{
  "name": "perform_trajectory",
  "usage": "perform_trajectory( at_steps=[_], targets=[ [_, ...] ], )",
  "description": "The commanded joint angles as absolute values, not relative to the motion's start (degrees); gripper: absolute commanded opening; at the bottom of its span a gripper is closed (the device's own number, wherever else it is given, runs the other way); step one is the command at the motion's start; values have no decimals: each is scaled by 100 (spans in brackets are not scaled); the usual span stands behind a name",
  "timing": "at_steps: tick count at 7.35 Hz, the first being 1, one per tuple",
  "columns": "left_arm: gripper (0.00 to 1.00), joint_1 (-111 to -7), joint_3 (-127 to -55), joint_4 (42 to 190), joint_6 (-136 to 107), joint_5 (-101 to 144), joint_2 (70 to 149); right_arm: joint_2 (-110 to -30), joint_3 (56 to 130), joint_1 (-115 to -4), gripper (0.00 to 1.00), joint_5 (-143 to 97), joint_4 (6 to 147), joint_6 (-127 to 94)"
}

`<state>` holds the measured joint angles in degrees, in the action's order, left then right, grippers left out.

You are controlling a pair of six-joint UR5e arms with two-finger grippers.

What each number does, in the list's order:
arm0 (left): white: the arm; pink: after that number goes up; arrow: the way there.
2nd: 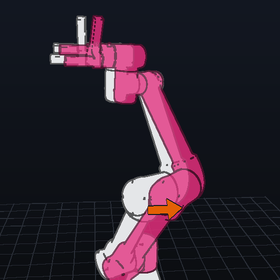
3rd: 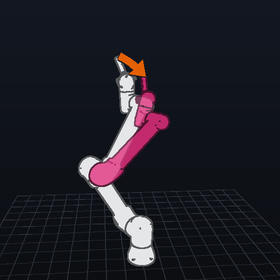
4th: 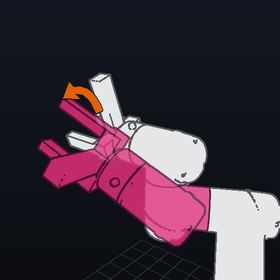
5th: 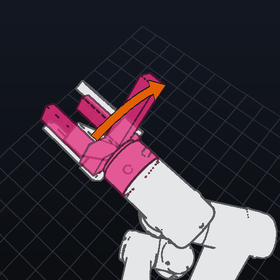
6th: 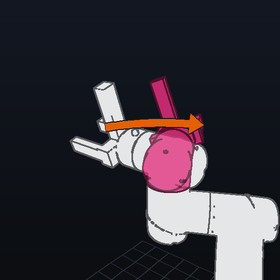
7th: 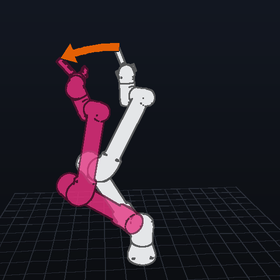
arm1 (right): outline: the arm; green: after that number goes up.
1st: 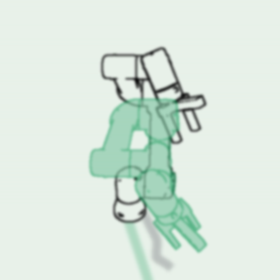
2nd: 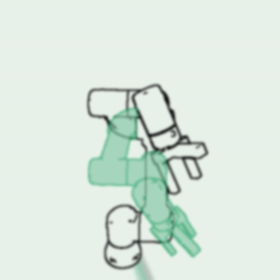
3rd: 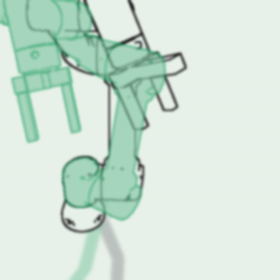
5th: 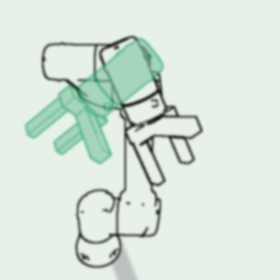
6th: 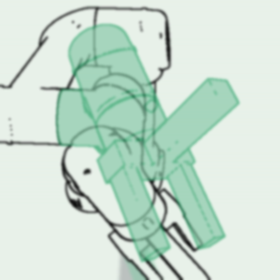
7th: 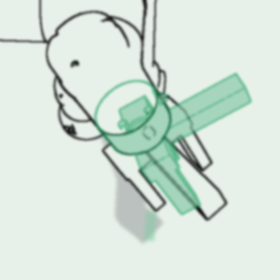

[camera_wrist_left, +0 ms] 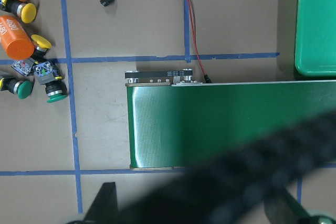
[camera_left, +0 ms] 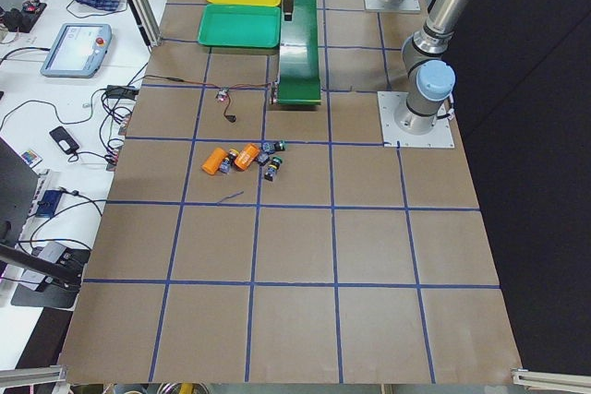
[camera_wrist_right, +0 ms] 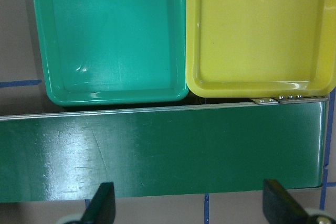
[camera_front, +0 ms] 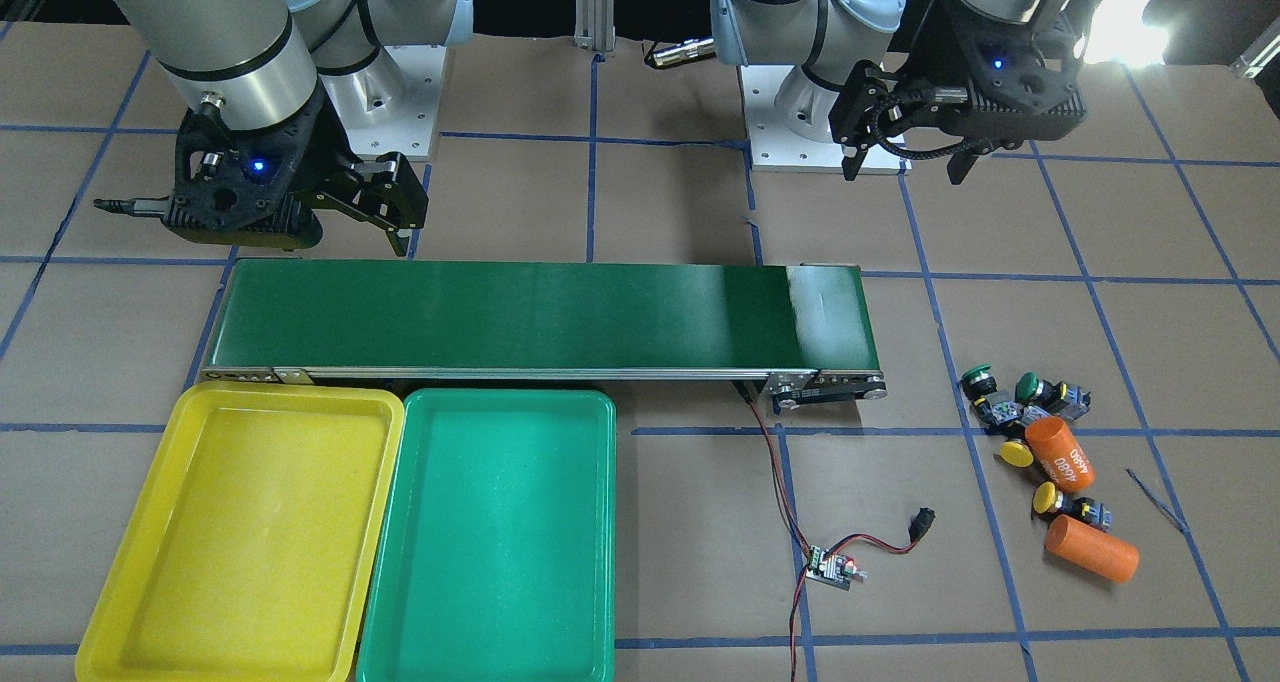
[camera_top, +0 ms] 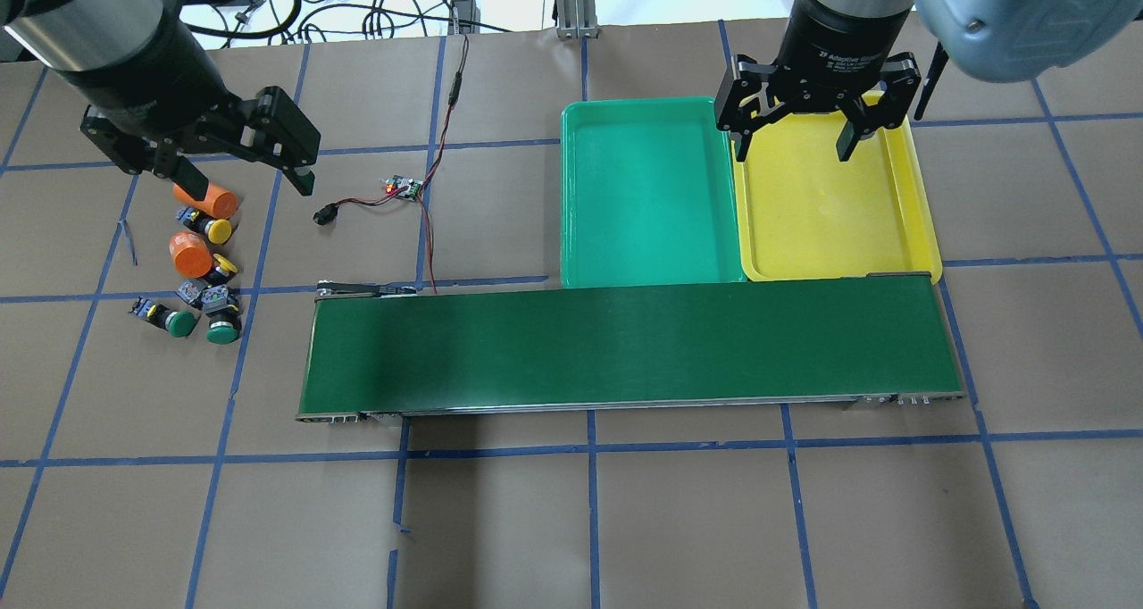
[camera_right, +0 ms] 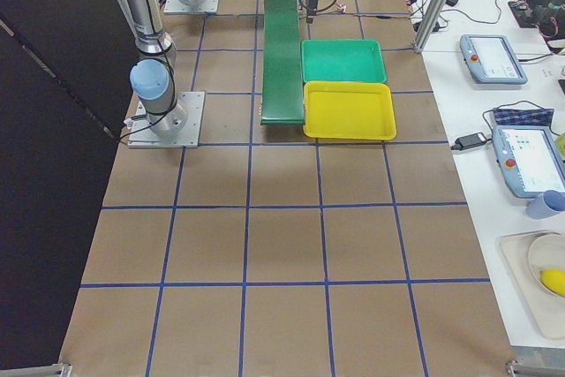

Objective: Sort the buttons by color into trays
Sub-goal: 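Reach the left gripper down to the pile and grasp an orange cylinder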

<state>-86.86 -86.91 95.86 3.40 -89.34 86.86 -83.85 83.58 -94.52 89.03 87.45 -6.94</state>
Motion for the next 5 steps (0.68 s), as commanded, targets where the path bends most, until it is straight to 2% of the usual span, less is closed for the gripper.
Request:
perform_trajectory(
  at_steps=[1, 3, 5],
  targets=[
    [100, -8684, -8282, 9337, 351, -8947, 9032, -8385, 8358, -9448, 100, 8903, 8745, -694],
    [100, -8623, -8401, 9351, 456, -8965, 9018, -8385, 8358, -9448, 100, 8903, 8745, -694],
    [100, -7889, -8665, 9255, 1585, -8974, 9359, -8385, 8358, -9448, 100, 8903, 8745, -694]
  ],
)
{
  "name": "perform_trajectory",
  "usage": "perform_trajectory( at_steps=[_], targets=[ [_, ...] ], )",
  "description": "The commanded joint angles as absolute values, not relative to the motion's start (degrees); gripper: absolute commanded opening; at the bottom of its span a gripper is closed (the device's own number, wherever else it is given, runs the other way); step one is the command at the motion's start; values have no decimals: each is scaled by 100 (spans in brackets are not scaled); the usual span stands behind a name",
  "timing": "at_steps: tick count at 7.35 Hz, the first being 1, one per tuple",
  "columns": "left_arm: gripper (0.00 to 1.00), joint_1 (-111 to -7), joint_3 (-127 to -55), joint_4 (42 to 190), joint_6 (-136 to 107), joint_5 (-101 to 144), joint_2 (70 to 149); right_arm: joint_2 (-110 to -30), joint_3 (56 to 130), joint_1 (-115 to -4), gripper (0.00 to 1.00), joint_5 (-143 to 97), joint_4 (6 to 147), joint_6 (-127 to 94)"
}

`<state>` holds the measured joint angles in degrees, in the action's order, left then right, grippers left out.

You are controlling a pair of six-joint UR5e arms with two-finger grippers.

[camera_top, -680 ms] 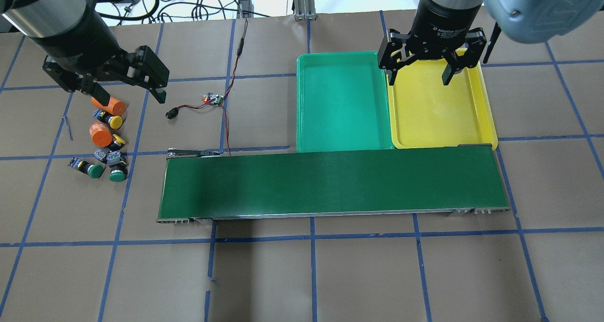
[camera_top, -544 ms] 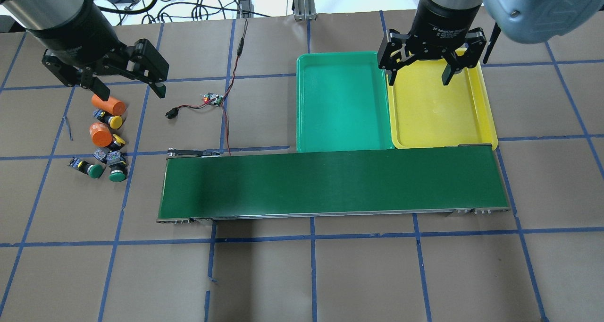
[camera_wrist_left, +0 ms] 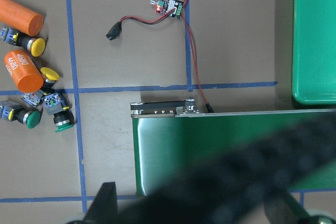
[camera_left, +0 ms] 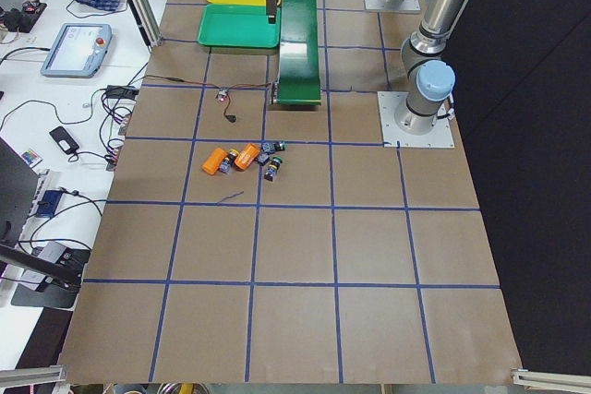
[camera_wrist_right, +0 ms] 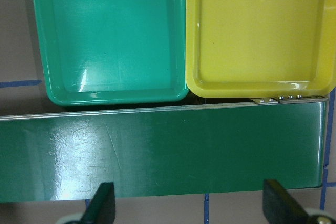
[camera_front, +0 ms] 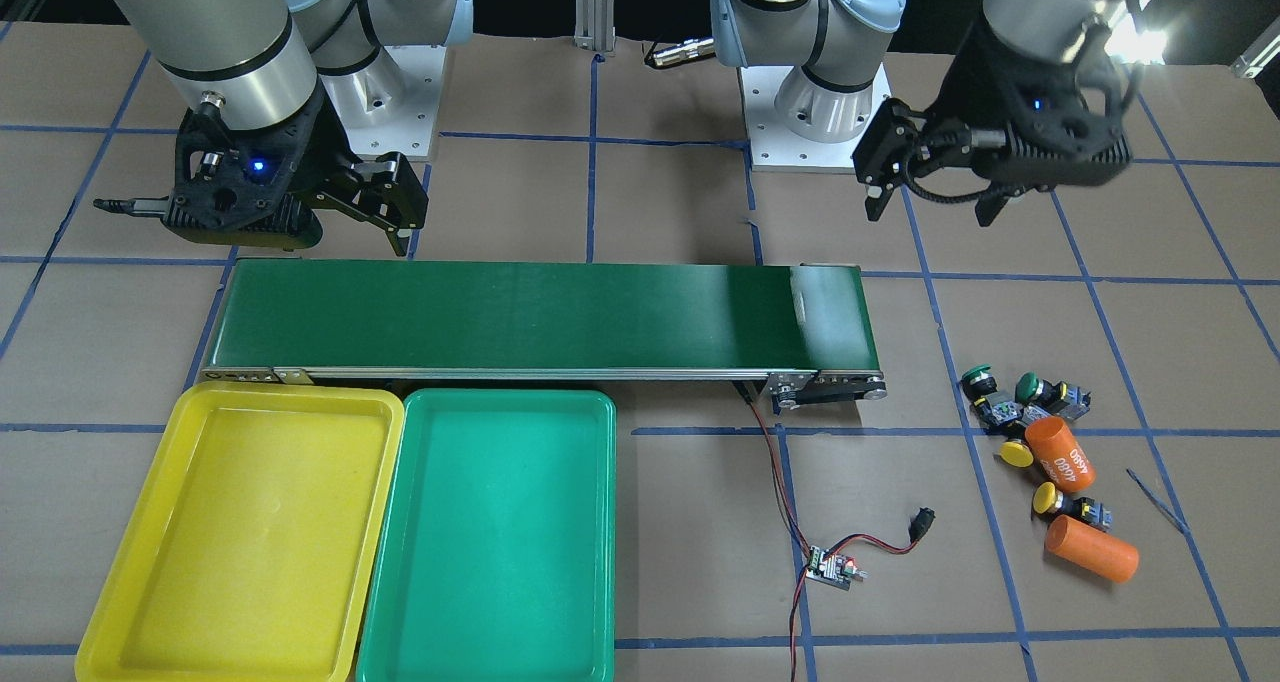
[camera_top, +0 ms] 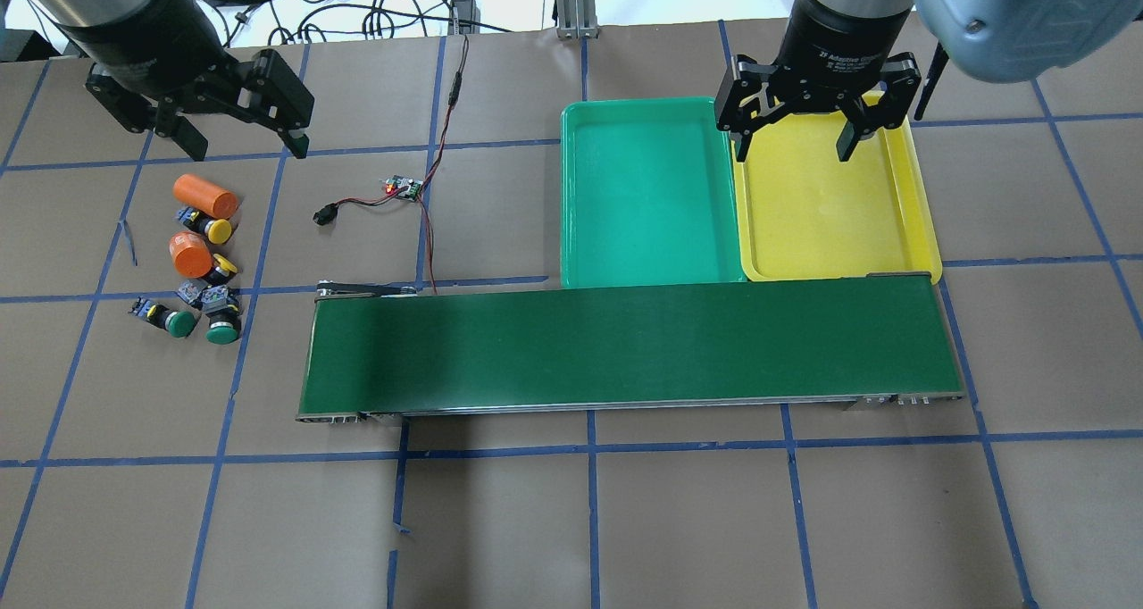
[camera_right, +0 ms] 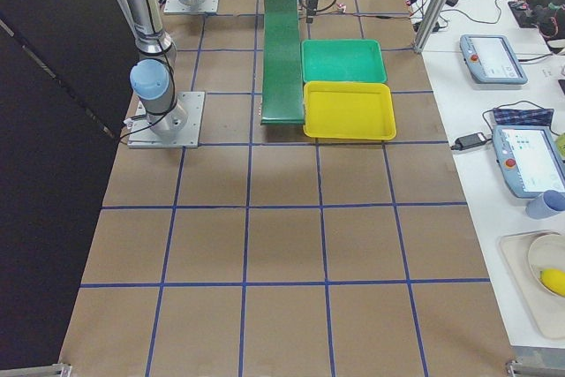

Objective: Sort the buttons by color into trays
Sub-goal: 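Reach the left gripper down to the pile and grasp an orange cylinder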

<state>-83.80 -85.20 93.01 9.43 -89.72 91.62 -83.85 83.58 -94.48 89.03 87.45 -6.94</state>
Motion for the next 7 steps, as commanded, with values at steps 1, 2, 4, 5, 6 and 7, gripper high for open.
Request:
perform_trajectory(
  at_steps=[1, 2, 4, 5, 6, 7],
  targets=[
    [100, -7318, -8666, 9237, 2165, -8965, 9552, -8385, 8358, -9448, 100, 8903, 8745, -694],
    [100, -6973, -8683, 8820, 2501, -8974, 9858, -8385, 8358, -9448, 100, 8903, 8745, -694],
    [100, -6707, -8684, 8062, 3036, -8974, 10587, -8385, 8358, -9448, 100, 8912, 8745, -694],
    [100, -6471, -8675, 7990, 3650, -8956, 10765, -8385, 8358, -9448, 100, 8912, 8745, -694],
    [100, -6208, -8675, 7885, 4265, -8913, 10941, -8393, 8358, -9457, 100, 8912, 8745, -694],
    [100, -6170, -8684, 7388, 4263, -8930, 11125, -8394, 8358, -9457, 100, 8912, 8745, -694]
  ],
)
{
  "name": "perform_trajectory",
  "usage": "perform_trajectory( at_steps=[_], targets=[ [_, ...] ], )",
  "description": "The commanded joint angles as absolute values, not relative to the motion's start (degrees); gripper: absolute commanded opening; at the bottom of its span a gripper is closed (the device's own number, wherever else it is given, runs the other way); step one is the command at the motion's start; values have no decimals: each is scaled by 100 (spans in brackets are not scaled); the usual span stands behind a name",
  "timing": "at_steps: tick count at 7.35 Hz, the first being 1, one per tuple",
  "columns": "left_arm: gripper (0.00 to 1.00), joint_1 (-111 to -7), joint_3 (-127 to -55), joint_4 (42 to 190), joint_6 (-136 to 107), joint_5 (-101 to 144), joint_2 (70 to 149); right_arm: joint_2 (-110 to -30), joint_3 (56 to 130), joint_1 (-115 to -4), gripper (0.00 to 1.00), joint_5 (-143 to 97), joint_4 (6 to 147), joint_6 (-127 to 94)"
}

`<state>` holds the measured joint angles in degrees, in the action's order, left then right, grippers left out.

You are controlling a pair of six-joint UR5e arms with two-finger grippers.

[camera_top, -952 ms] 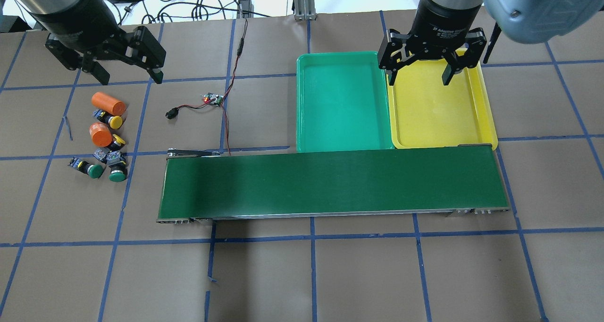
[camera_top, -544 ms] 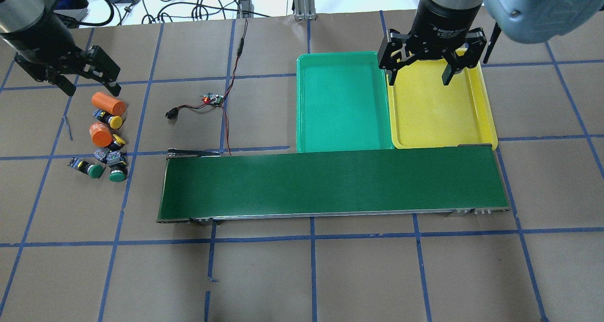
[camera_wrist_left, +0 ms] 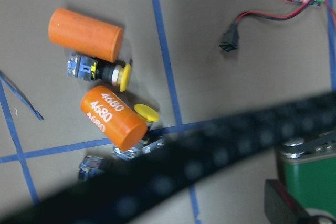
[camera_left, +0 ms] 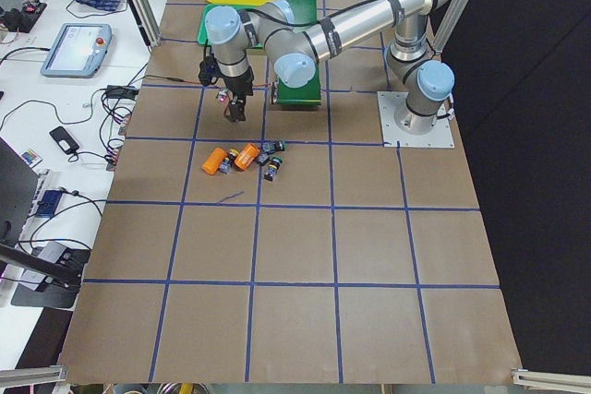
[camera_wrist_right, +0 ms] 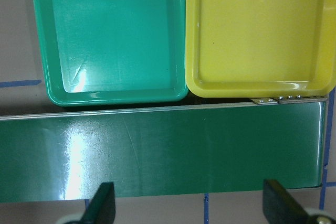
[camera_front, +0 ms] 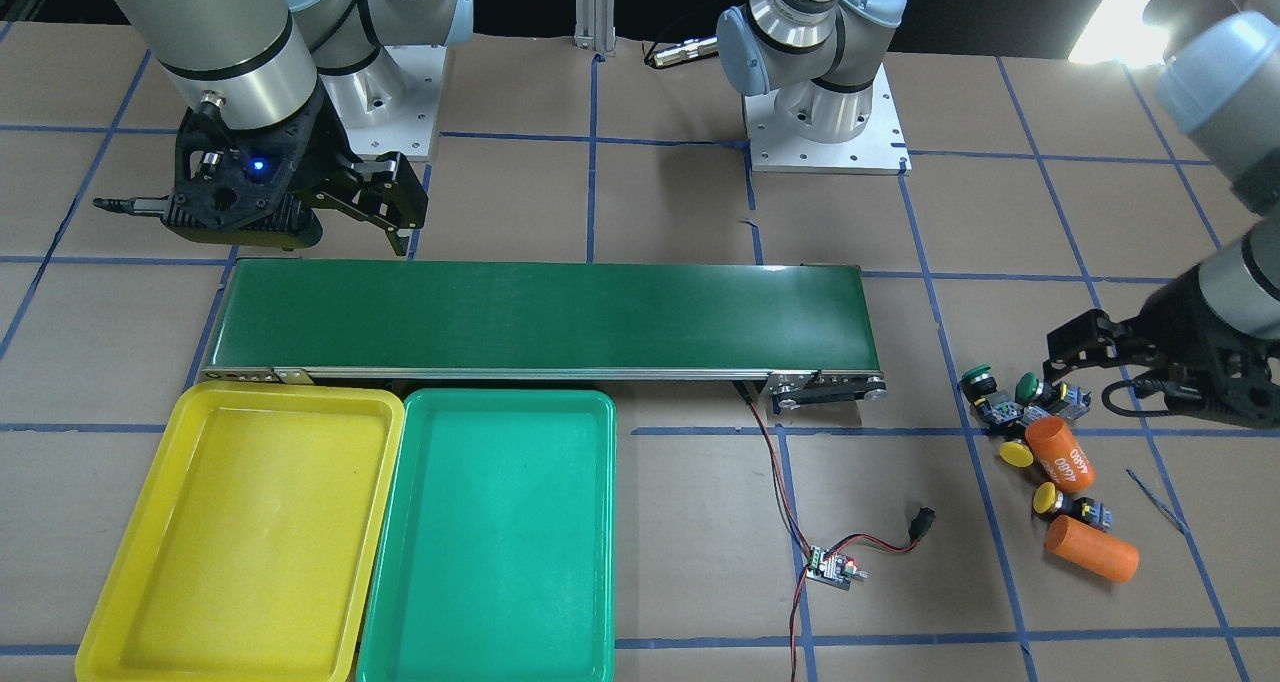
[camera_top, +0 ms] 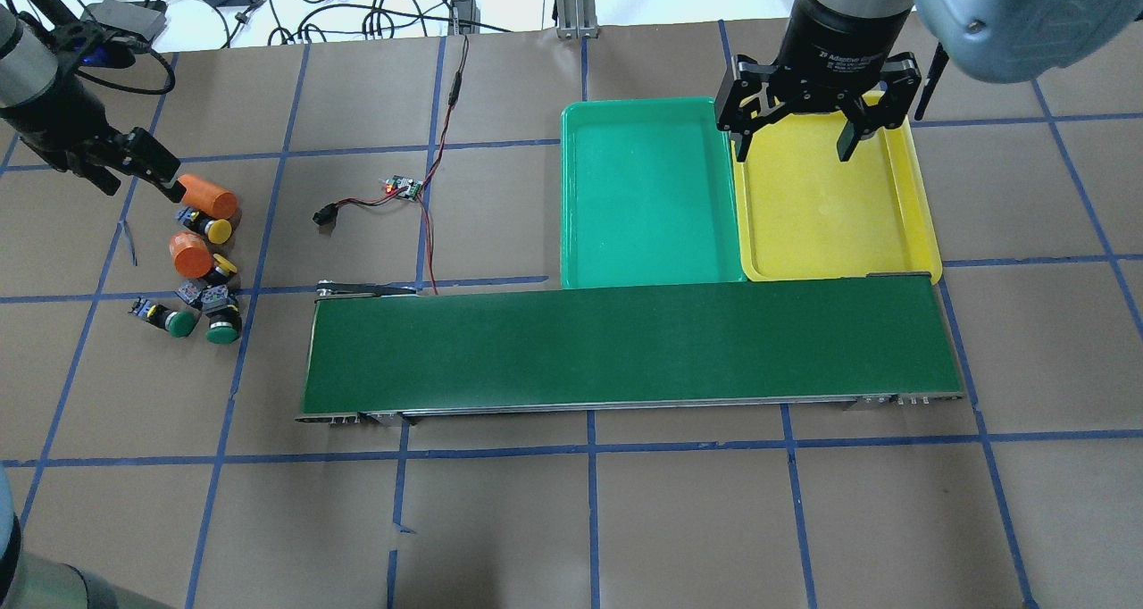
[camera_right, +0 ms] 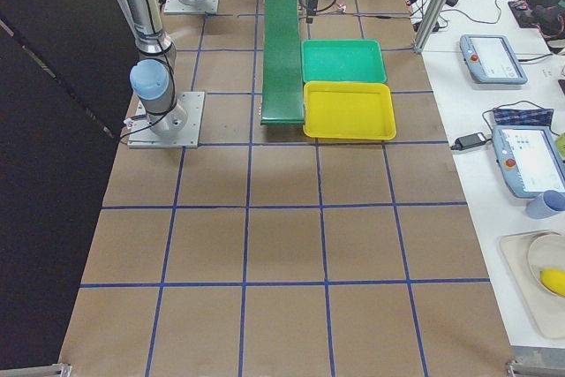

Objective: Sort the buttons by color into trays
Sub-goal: 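Reach the left gripper down to the pile and grasp an orange cylinder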

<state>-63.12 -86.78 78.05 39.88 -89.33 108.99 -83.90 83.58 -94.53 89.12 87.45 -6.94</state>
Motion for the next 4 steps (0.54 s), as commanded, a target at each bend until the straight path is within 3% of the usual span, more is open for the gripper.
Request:
perform_trajectory(
  at_steps=[1, 4],
  targets=[
    [100, -6170, -8649, 7296, 3758, -8921, 11371, -8394, 8358, -9457, 100, 8912, 8745, -694],
    [100, -6074, -8684, 7005, 1624, -8991, 11812, -8385, 8358, -9457, 100, 8912, 8745, -694]
  ],
)
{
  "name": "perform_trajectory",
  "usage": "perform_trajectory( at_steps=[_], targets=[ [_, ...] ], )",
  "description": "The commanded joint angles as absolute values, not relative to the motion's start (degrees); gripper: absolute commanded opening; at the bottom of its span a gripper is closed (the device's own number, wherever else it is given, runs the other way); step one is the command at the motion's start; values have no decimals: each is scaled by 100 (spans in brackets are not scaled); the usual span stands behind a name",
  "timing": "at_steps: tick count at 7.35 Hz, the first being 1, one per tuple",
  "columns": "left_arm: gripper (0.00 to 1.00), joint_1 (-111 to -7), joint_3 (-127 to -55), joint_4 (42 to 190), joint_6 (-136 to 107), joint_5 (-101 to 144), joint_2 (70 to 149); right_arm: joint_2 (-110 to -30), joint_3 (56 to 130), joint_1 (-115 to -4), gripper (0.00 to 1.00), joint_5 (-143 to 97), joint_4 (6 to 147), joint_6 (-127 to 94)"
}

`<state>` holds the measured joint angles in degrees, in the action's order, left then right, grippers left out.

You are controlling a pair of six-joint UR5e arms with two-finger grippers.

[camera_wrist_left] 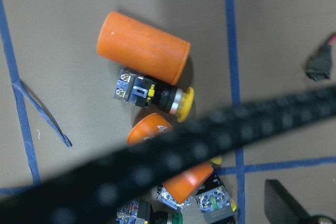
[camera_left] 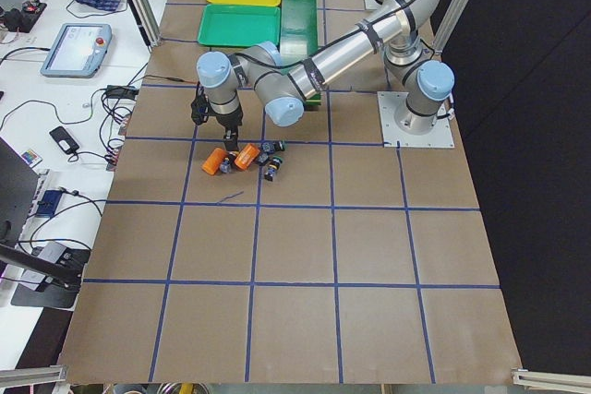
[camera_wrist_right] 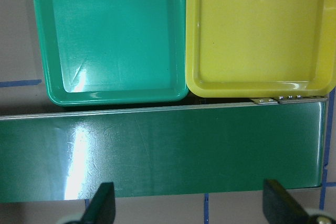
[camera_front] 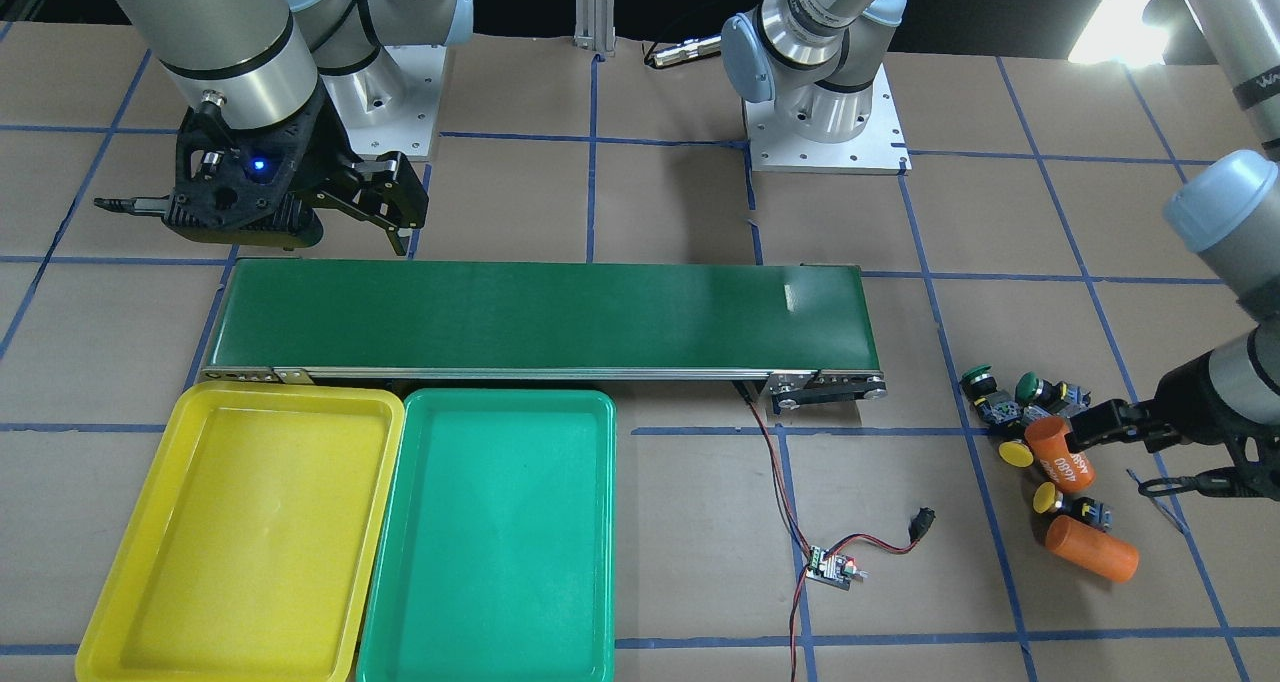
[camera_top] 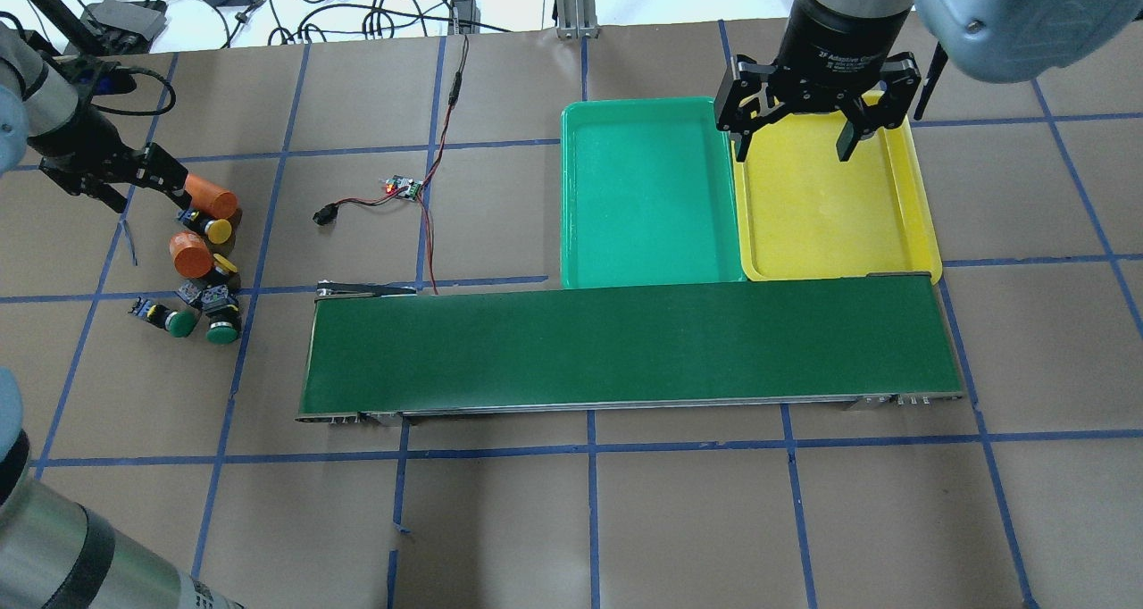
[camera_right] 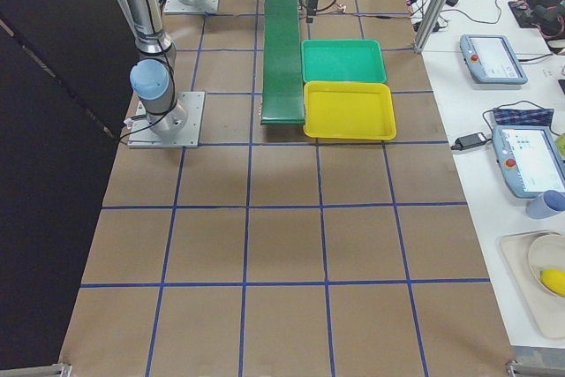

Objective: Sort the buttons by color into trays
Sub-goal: 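Reach the left gripper down to the pile and grasp an orange cylinder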

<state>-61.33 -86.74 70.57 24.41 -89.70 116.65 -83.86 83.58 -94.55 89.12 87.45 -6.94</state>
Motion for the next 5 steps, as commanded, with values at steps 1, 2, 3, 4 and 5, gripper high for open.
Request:
perform_trajectory(
  at_steps=[1, 2, 3, 4, 5],
  targets=[
    [100, -5943, -8727, 6996, 1443, -8930, 11960, -8385, 8358, -9457, 100, 8912, 8745, -694],
    [100, -5915, -8841, 6709, 1337, -8799, 12049, -8385, 8358, -9457, 100, 8912, 8745, -694],
    [100, -5898, -9068, 6636, 1240, -8763, 12050, -8393, 8358, -9457, 100, 8912, 8745, -694],
    [100, -5889, -9236, 6401, 1204, -8824, 12050, -8385, 8358, -9457, 100, 8912, 8745, -694],
    [100, -5889, -9298, 6372, 1187, -8824, 12050, -8393, 8358, -9457, 100, 8912, 8745, -694]
  ],
)
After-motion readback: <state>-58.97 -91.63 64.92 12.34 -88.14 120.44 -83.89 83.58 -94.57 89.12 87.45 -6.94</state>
